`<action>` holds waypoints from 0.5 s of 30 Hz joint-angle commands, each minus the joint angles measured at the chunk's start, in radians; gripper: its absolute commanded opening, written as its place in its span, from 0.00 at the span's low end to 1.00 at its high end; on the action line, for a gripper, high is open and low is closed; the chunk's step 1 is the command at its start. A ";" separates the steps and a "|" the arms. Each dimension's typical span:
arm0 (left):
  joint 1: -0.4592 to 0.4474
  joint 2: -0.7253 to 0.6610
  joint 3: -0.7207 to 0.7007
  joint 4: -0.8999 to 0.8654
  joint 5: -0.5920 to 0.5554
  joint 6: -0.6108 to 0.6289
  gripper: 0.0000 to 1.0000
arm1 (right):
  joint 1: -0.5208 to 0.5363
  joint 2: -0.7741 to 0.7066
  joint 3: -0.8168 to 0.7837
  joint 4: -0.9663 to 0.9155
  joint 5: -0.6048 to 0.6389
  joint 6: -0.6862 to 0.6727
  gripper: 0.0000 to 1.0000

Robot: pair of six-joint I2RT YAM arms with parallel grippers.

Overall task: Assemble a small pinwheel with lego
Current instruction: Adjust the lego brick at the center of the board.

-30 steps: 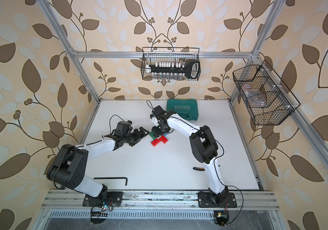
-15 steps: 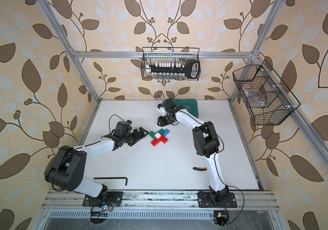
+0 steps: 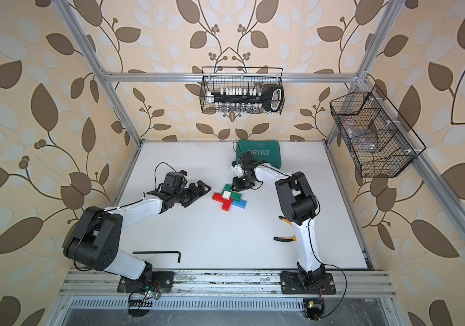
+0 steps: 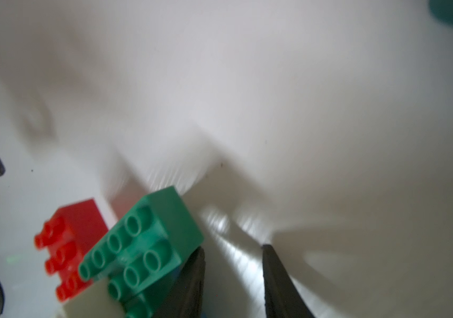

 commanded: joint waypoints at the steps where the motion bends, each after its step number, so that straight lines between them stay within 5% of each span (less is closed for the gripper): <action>1: 0.004 -0.043 0.013 -0.002 0.018 0.015 0.99 | 0.011 -0.114 -0.156 0.066 0.009 0.054 0.35; 7: 0.007 -0.106 0.061 -0.085 -0.047 0.058 0.99 | 0.019 -0.307 -0.402 0.187 -0.017 0.161 0.37; 10: 0.007 -0.155 0.141 -0.188 -0.178 0.196 0.99 | -0.016 -0.464 -0.443 0.160 0.013 0.156 0.39; 13: 0.008 -0.183 0.207 -0.253 -0.412 0.430 0.99 | -0.081 -0.669 -0.529 0.244 0.079 0.112 0.56; 15: 0.011 -0.183 0.220 -0.271 -0.638 0.531 0.99 | -0.126 -0.791 -0.617 0.352 0.187 0.050 0.80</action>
